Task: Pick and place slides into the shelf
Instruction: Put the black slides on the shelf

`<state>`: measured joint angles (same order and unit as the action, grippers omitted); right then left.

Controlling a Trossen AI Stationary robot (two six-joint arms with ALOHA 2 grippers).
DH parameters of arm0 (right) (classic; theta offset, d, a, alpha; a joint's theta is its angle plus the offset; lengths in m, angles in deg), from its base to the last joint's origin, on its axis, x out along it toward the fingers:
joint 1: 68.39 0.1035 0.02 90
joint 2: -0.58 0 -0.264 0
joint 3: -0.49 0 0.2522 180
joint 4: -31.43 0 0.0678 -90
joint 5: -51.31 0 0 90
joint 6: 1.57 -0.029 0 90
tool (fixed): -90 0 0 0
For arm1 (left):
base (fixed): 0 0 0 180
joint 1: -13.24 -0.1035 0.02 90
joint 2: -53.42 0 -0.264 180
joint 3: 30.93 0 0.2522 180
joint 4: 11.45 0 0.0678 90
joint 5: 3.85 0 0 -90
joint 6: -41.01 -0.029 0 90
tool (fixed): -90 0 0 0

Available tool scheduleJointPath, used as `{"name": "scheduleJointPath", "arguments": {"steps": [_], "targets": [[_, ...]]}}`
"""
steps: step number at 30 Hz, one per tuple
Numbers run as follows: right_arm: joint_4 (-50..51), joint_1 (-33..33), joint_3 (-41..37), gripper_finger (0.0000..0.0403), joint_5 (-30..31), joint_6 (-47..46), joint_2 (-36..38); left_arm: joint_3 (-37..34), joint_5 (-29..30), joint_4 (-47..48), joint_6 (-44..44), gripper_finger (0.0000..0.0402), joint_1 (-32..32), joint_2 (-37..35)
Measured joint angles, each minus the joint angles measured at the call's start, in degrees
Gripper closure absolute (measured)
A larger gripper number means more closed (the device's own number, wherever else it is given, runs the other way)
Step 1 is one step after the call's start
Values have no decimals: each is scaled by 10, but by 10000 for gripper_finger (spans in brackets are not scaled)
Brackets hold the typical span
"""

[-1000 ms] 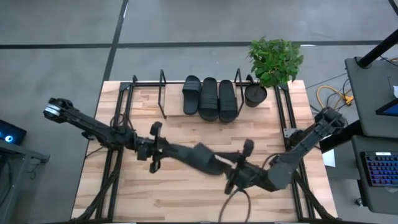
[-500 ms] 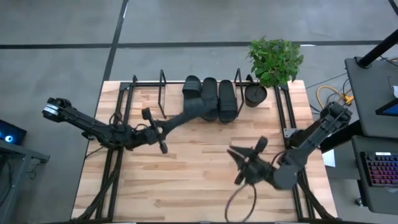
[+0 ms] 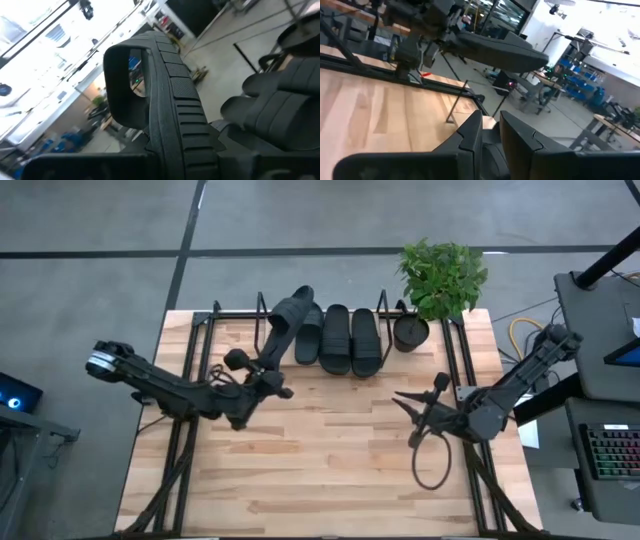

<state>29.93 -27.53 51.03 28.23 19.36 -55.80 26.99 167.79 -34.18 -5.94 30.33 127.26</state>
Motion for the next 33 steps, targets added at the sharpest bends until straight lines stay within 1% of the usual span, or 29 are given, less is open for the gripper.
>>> {"name": "scheduleJointPath", "arguments": {"steps": [6,10,15,18,26,33], "targets": [[0,0,-39,346,0,-17,40,34,27,0,0,367,-32,81],[1,0,-51,346,0,-19,41,50,56,1,-11,367,-50,131],[1,0,-51,346,1,-15,41,63,87,-2,-16,367,-62,167],[0,0,-51,346,2,-5,43,62,84,-4,-5,367,-66,182],[0,0,-51,346,2,-5,42,61,84,-5,85,367,-99,236],[1,0,-51,346,2,-4,42,59,84,-6,91,367,-120,259]]}}
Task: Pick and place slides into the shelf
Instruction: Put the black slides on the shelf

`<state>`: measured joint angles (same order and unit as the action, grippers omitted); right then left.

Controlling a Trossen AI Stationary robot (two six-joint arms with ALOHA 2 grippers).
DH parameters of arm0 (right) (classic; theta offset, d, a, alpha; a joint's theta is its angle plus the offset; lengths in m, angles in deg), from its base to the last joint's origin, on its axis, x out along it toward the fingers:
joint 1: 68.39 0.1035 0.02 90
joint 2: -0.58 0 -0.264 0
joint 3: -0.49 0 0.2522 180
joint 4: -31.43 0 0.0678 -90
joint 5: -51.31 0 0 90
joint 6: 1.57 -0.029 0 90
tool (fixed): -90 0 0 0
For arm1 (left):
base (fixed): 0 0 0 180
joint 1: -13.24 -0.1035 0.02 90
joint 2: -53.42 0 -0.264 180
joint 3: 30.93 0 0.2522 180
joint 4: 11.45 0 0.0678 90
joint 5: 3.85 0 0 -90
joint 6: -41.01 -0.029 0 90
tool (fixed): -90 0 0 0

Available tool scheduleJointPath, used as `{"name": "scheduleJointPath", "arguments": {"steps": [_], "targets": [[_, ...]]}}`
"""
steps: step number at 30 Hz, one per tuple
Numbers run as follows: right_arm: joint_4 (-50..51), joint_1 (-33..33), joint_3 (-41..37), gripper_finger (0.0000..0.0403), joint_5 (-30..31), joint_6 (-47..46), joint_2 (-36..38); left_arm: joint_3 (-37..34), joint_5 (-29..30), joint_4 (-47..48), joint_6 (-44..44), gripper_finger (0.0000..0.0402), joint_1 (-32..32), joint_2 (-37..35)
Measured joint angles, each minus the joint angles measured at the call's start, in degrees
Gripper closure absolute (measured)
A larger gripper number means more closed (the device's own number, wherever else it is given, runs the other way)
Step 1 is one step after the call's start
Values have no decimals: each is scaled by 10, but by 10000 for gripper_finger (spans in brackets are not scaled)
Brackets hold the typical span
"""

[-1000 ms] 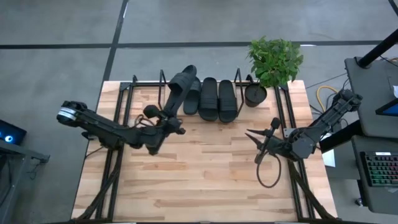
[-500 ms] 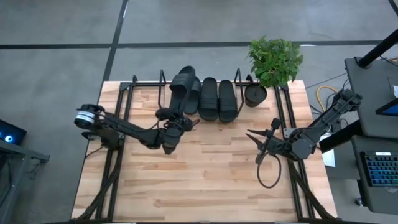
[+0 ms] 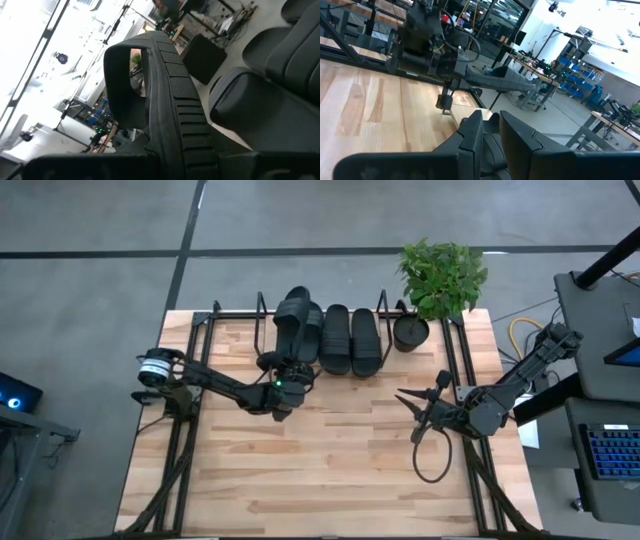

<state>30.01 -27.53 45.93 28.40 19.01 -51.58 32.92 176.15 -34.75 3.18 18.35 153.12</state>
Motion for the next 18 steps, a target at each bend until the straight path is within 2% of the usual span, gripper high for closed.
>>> {"name": "scheduleJointPath", "arguments": {"steps": [5,12,15,18], "targets": [[0,0,0,346,0,7,0,-2,0,4,-25,367,-2,15],[-12,-15,14,346,2,134,0,-3,-1,2,-127,368,11,15],[-14,-31,40,337,1,171,-1,-3,-28,9,-157,368,18,14],[-10,-52,76,309,0,187,-2,-3,-89,22,-224,368,22,14]]}}
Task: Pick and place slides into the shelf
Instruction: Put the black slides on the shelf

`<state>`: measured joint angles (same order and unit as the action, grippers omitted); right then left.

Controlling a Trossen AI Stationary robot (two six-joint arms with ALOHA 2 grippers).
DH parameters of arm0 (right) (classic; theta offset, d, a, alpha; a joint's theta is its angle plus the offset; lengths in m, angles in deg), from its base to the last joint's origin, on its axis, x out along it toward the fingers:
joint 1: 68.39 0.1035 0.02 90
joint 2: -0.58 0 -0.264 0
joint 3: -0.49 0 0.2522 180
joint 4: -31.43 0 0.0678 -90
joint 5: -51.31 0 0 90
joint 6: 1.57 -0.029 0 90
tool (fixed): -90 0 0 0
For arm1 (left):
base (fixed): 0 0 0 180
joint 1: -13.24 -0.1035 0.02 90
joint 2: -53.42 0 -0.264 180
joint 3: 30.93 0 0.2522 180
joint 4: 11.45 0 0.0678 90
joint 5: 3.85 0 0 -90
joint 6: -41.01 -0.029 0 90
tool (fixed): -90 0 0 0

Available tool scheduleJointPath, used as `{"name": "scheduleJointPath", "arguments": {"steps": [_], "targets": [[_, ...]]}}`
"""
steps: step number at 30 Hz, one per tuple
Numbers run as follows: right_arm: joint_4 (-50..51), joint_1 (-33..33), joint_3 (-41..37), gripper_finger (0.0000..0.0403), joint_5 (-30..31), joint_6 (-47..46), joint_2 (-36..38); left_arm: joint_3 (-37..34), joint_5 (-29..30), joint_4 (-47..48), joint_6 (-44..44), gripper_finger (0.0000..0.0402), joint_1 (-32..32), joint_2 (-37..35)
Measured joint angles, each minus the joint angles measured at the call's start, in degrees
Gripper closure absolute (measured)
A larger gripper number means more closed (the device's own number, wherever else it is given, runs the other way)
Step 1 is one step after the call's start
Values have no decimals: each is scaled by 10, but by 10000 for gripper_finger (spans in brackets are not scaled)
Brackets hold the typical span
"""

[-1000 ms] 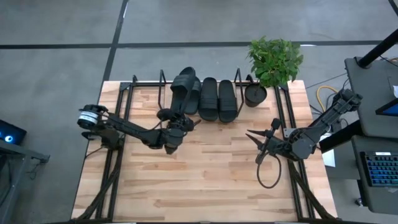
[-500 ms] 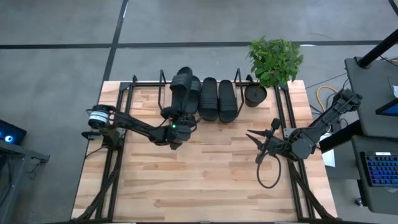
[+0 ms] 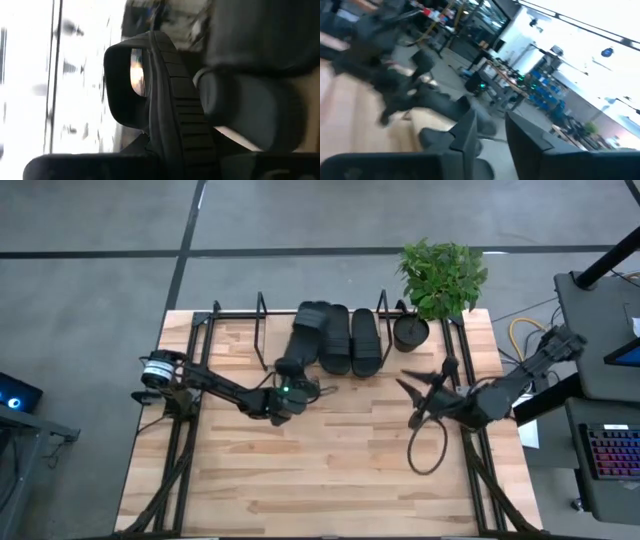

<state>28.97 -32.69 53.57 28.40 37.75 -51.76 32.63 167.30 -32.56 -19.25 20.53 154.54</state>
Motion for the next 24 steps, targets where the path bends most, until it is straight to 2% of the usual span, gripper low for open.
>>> {"name": "scheduleJointPath", "arguments": {"steps": [3,5,7,10,13,17,24], "targets": [[38,-27,44,274,0,-7,1,0,-63,0,-74,368,1,0],[107,-47,82,254,-2,-50,0,6,-86,0,-113,368,0,0],[219,-71,128,238,-24,-128,-3,18,-88,0,-158,368,0,0],[397,-118,205,221,-96,-286,-27,45,-90,-1,-226,368,-1,0],[518,-165,278,215,-153,-374,-75,71,-115,-3,-268,368,-2,0],[599,-202,357,214,-176,-376,-164,103,-140,-1,-325,368,-2,0],[710,-236,521,224,-180,-371,-295,112,-140,0,-373,368,-2,0]]}}
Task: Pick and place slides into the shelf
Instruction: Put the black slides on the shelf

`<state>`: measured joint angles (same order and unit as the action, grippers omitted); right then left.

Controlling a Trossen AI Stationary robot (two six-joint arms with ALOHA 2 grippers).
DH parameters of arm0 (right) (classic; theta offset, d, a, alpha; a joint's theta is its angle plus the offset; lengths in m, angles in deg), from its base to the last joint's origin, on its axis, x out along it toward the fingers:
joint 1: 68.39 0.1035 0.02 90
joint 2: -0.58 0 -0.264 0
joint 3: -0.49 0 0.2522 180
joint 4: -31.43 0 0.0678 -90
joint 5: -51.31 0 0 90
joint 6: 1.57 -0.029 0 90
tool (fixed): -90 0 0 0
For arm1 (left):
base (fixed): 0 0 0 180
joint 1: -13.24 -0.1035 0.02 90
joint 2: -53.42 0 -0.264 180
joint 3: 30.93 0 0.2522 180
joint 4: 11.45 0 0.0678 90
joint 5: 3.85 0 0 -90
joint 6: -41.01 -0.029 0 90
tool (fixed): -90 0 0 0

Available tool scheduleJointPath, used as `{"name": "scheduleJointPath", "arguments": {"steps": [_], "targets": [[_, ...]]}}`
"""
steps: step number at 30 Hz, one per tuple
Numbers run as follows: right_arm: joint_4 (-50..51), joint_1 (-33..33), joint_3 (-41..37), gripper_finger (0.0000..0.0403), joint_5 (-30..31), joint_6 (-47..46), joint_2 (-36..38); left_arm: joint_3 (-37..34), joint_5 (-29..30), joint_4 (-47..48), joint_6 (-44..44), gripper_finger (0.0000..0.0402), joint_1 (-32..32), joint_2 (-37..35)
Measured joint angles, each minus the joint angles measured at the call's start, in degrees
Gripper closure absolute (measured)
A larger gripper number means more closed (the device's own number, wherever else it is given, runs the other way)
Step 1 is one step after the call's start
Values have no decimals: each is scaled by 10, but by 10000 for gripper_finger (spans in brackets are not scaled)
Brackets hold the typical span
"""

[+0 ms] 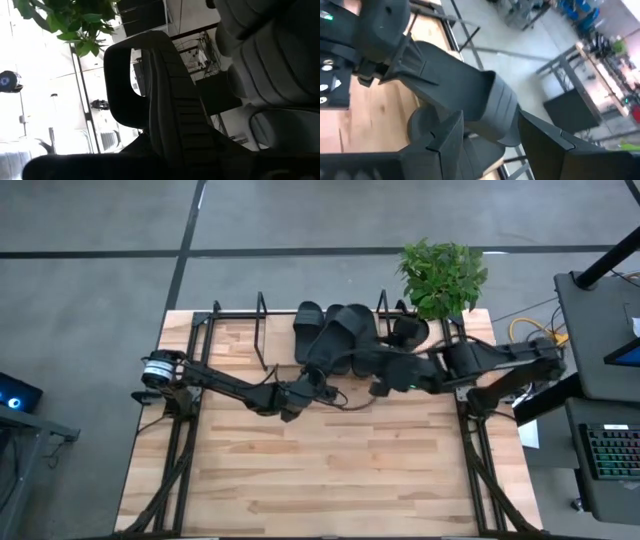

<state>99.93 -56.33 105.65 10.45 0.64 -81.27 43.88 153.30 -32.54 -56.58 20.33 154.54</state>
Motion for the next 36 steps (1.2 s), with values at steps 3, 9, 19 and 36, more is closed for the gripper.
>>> {"name": "scheduleJointPath", "arguments": {"steps": [3,9,19,36], "targets": [[69,-27,67,227,-35,-40,-49,1,0,-1,-6,368,0,0],[162,-78,179,228,-72,-82,-138,8,1,-1,-18,368,0,0],[250,-118,297,231,-106,-94,-234,20,2,-2,-21,368,-6,0],[296,-139,312,243,-119,9,-240,14,-9,14,-50,368,-4,0]]}}
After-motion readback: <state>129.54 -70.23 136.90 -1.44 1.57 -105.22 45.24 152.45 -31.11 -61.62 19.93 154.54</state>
